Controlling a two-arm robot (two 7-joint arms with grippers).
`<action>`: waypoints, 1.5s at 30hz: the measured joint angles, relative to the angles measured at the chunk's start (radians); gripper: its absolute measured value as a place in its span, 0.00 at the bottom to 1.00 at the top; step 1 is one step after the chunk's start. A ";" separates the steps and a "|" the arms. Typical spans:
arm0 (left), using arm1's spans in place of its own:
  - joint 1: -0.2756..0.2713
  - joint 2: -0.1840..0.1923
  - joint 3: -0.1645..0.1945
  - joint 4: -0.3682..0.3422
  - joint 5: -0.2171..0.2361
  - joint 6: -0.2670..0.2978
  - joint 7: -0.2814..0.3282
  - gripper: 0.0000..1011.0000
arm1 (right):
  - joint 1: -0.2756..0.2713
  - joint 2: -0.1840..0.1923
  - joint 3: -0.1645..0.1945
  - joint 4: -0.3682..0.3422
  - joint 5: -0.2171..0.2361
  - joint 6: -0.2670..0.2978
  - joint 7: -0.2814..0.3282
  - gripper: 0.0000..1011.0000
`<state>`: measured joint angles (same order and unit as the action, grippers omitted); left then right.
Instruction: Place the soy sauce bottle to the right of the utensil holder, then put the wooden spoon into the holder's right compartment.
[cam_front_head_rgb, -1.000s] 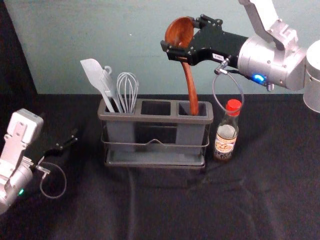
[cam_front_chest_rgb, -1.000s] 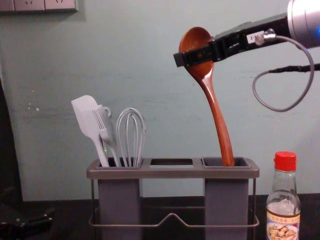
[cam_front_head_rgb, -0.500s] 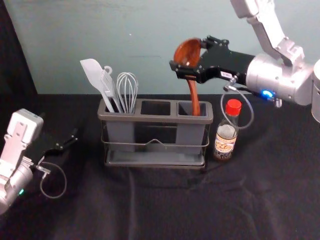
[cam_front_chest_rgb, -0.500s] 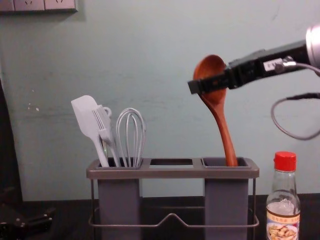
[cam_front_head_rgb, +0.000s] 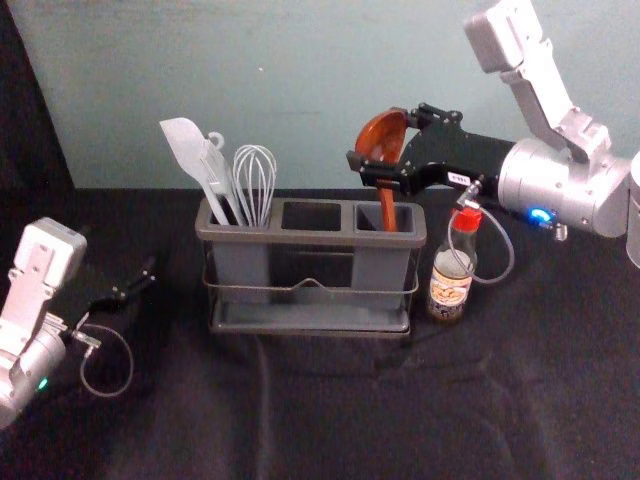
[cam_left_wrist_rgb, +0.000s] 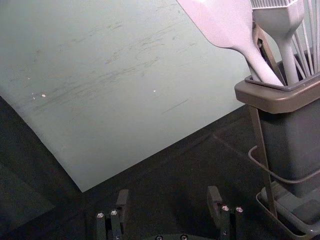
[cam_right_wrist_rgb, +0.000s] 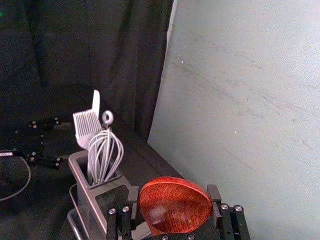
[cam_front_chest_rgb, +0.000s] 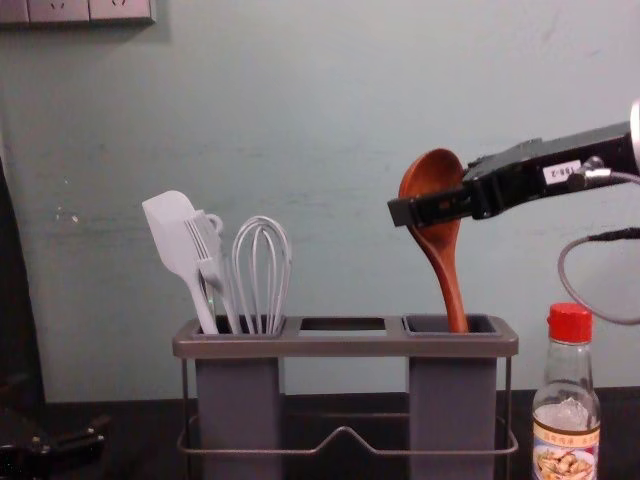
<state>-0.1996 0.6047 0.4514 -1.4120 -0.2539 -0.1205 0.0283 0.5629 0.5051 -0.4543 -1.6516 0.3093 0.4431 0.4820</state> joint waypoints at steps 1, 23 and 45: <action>0.000 0.000 0.000 0.000 0.000 0.000 0.000 1.00 | -0.001 0.001 -0.001 0.001 0.000 0.000 0.000 0.83; 0.000 0.000 0.000 0.000 0.000 0.000 0.000 1.00 | -0.021 0.012 -0.023 0.007 -0.009 0.016 -0.023 0.83; 0.000 0.000 0.000 0.000 0.000 0.000 0.000 1.00 | -0.020 0.011 -0.022 0.005 -0.009 0.014 -0.022 0.99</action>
<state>-0.1995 0.6047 0.4514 -1.4120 -0.2539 -0.1205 0.0283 0.5430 0.5157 -0.4765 -1.6466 0.3000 0.4572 0.4596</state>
